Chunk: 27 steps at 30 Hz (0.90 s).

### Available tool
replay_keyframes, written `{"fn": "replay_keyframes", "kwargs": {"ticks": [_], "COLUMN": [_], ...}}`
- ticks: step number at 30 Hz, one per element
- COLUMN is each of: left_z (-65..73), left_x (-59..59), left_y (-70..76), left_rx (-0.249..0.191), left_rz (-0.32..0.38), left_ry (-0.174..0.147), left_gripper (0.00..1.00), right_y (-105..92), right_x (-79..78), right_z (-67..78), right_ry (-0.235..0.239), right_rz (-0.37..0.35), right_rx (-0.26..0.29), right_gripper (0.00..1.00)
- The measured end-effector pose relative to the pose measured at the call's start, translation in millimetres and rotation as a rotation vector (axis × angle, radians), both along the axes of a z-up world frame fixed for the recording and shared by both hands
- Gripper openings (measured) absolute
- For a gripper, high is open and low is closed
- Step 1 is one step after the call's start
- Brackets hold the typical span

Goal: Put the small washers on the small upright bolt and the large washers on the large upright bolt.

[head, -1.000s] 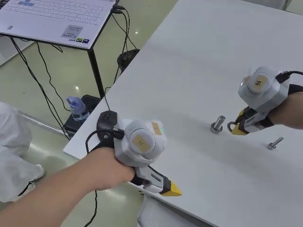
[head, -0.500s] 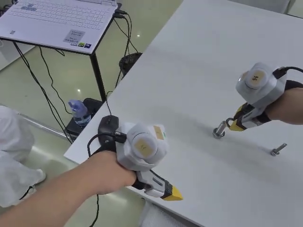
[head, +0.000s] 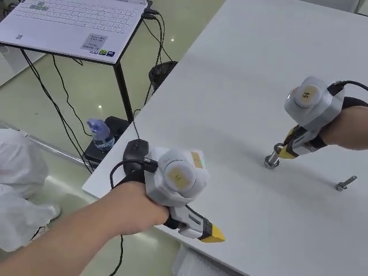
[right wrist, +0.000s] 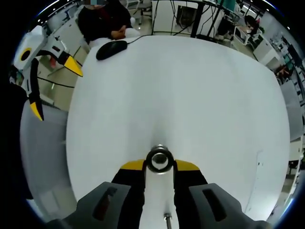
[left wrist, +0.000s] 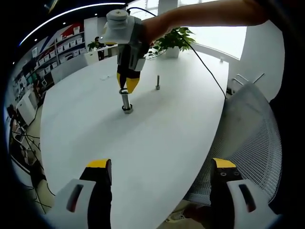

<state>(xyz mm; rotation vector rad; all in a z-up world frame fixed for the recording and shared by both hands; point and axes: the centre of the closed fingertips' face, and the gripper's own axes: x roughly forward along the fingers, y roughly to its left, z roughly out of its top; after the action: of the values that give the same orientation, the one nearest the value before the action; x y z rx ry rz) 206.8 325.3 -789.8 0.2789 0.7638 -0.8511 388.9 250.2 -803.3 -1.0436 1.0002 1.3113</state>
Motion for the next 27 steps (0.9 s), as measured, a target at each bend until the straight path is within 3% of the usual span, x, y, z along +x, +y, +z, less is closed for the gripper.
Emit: {"fn": "replay_keyframes", "kwargs": {"ticks": [27], "left_z": [-7.0], "left_x": [-0.1], "left_y": [0.0], "left_rx": [-0.012], "left_rz": [0.004], "left_ry": [0.020], "left_gripper": [0.83], "right_y": [4.0], "right_x": [0.5], "right_z": [-26.8], "right_ry": [0.001], "right_rz": [0.036], "right_rx": [-0.046], "right_gripper": [0.22]}}
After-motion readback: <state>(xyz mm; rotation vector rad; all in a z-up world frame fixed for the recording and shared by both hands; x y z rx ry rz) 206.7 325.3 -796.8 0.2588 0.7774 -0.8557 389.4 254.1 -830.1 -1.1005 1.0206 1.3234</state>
